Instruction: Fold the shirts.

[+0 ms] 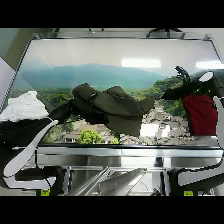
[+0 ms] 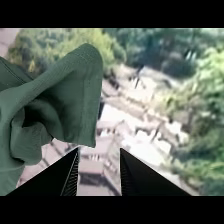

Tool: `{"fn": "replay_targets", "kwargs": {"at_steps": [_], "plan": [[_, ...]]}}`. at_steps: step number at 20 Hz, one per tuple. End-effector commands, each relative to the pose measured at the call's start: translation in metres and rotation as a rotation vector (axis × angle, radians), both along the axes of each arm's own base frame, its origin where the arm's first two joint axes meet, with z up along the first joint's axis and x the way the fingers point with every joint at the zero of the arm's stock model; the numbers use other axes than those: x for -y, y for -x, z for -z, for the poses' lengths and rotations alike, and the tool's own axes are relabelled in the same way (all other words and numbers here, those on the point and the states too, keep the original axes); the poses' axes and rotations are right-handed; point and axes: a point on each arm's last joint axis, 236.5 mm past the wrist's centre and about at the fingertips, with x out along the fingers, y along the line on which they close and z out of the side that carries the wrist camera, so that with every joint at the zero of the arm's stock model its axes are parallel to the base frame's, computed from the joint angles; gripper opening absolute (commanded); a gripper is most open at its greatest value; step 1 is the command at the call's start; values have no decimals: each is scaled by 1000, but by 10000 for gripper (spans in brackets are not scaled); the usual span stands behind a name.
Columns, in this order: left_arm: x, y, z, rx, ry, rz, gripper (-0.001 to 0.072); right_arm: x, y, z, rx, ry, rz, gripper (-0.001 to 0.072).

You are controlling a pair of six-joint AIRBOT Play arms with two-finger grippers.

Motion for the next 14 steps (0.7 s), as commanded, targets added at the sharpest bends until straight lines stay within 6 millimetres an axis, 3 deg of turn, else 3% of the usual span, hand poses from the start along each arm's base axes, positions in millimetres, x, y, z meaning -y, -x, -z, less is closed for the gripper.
{"fn": "replay_targets", "kwargs": {"at_steps": [1,2,5,7,10,12,14], "plan": [[-16,-28,6,17,-23,-29,67,-12,9,4,-35,-57,5,307],[-17,-30,3,11,-19,-27,21,-13,13,6,-49,-63,4,307],[-22,-18,-20,14,-33,75,20,-17,26,14,-96,-77,-6,309],[-54,-5,-32,12,-149,128,20,-19,38,21,-145,-90,3,450],[-104,4,-52,5,-263,132,20,-29,56,34,-203,-132,15,423],[-123,2,-63,6,-259,88,21,-32,65,43,-232,-140,28,423],[-128,-4,-71,24,-226,59,20,-43,72,52,-250,-177,54,424]]}}
